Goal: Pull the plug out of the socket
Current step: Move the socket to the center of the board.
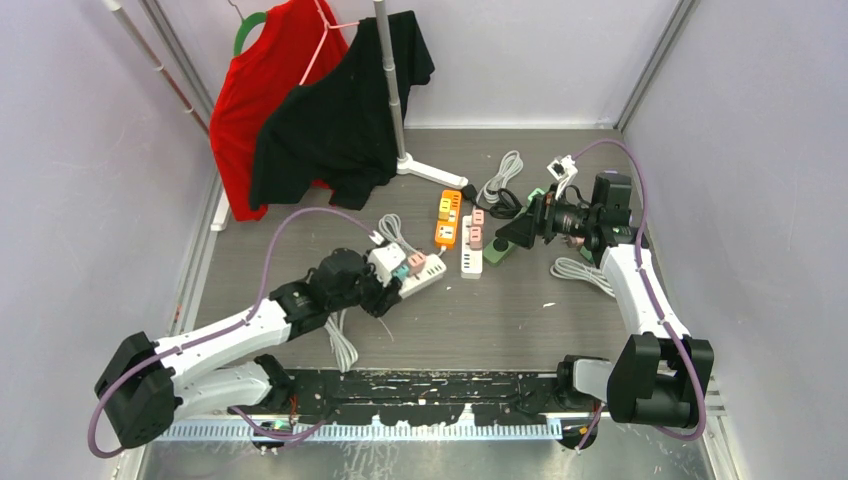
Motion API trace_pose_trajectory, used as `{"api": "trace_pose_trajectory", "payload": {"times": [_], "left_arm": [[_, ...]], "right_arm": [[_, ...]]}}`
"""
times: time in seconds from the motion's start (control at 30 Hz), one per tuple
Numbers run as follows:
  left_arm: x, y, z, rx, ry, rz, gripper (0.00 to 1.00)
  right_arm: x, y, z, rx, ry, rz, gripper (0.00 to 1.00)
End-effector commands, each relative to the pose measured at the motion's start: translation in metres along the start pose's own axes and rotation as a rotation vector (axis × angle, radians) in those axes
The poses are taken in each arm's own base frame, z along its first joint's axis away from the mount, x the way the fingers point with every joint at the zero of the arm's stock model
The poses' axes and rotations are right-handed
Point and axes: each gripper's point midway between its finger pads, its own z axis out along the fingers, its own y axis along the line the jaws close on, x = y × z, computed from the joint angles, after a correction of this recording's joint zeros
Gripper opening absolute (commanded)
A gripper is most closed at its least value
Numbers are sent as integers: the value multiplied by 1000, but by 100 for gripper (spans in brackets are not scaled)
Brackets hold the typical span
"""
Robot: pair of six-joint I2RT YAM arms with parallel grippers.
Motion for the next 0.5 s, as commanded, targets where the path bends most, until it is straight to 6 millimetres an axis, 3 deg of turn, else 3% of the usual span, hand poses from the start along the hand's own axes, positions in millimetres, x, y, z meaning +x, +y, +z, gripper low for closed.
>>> {"api": "trace_pose_trajectory", "payload": {"times": [0.0, 0.23, 0.4, 0.47], "left_arm": [[-52, -53, 4, 239, -235, 180, 0], [-35, -114, 32, 456, -191, 331, 0], [-16, -130, 58, 502, -127, 333, 1], [-9, -132, 65, 507, -107, 320, 8]], "right_arm": [[-17, 8, -3, -16, -18, -92, 93], [-15, 13, -6, -24, -5, -144, 93], [-12, 16, -9, -30, 5, -193, 93], [-9, 16, -10, -30, 17, -210, 92]]}}
